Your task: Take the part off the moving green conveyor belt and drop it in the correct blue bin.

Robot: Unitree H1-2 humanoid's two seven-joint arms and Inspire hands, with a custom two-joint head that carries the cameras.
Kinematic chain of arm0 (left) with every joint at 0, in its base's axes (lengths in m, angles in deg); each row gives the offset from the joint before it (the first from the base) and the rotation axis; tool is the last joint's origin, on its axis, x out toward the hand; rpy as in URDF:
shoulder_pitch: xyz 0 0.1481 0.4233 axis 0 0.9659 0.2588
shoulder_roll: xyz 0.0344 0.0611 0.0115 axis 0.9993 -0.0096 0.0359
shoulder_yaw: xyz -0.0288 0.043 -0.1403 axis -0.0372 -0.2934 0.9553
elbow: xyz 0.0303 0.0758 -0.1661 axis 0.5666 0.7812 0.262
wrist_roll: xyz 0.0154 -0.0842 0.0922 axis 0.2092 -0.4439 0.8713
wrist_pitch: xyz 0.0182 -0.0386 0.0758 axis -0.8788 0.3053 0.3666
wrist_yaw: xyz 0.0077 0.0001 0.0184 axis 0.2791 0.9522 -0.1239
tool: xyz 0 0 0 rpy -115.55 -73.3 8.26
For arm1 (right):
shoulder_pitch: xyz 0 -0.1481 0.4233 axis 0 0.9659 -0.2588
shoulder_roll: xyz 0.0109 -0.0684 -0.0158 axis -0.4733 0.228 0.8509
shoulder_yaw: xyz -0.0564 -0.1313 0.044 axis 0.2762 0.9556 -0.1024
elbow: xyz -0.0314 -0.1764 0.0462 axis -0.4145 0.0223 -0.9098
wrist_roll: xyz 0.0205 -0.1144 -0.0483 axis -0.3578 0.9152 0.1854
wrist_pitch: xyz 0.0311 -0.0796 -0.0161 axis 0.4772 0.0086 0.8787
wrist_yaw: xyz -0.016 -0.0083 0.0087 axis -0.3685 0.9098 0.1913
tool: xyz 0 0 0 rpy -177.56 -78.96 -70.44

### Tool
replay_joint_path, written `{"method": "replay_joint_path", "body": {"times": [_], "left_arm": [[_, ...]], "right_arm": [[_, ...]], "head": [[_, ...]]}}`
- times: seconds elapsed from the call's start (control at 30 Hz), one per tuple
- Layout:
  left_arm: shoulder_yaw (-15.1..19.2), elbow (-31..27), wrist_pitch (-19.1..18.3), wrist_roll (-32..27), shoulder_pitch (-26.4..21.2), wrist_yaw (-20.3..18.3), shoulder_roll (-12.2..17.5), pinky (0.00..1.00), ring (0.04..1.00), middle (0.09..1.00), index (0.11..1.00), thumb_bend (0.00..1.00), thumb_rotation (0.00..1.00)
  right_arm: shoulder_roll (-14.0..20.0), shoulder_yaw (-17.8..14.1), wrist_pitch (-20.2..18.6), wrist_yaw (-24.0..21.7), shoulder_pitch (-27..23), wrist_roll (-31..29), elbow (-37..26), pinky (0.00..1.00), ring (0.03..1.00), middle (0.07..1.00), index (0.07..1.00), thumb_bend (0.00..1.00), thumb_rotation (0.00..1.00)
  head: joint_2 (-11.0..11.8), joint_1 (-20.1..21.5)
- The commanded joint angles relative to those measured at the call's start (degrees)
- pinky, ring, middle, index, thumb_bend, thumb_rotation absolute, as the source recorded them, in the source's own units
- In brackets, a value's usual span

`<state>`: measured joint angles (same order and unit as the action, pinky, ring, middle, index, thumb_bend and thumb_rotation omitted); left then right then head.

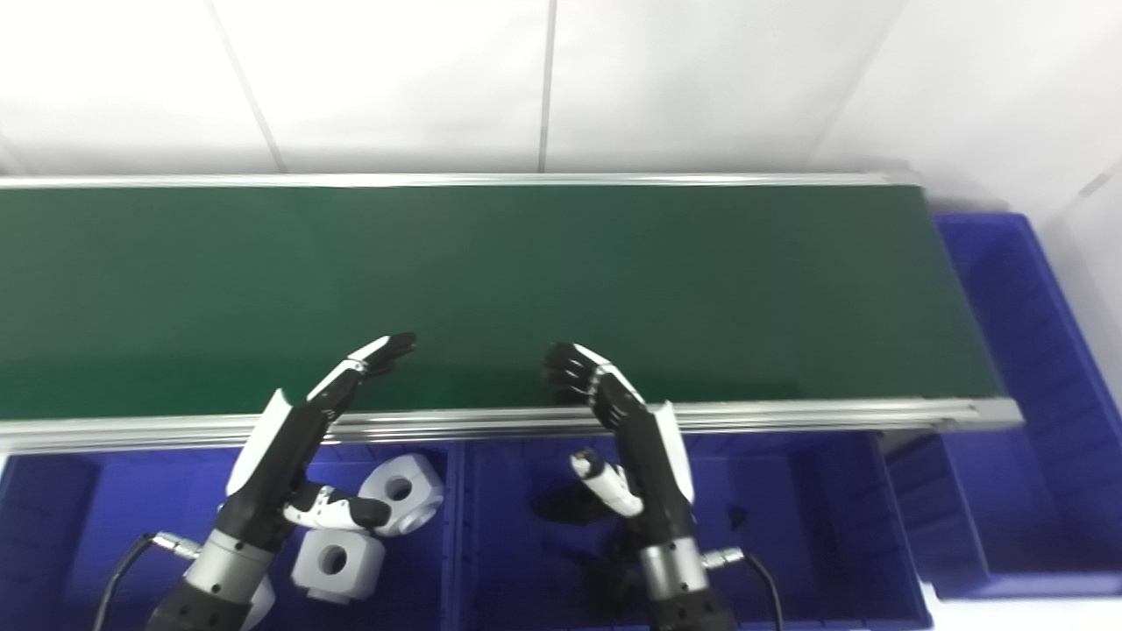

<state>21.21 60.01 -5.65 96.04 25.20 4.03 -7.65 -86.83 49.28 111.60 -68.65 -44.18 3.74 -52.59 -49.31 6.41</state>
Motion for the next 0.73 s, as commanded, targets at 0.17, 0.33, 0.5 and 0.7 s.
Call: {"method": "replay_joint_path", "body": {"times": [0.17,0.33,0.5,0.7], "left_arm": [[1.51,-0.50,2.62,-1.62,0.11,-0.59,1.38,0.87,0.903,0.888,0.880,0.92,0.79],[1.33,-0.71,2.09,-1.39,0.42,-0.76,1.05,0.87,0.904,0.890,0.880,0.92,0.79],[0.83,-1.37,1.26,-0.48,0.60,-0.85,0.26,0.88,0.909,0.892,0.880,0.93,0.79],[-0.21,-2.36,-0.27,1.52,0.36,-1.09,-1.76,0.88,0.911,0.894,0.883,0.92,0.78]], "right_arm": [[-1.43,1.10,0.88,0.41,-0.20,0.34,-0.86,0.69,0.750,0.786,0.796,0.88,0.90],[-0.93,0.78,0.78,0.41,-0.08,0.17,-1.05,0.68,0.745,0.780,0.792,0.89,0.91],[0.14,0.53,0.58,-0.37,-0.16,-1.24,-1.56,0.68,0.748,0.784,0.798,0.89,0.91],[2.26,-0.30,0.24,-1.13,-0.48,-2.67,-2.49,0.68,0.749,0.784,0.800,0.86,0.92]], "head": [[0.02,-1.29],[-0.27,-3.74],[-1.10,-6.58],[-2.03,-12.86]]}}
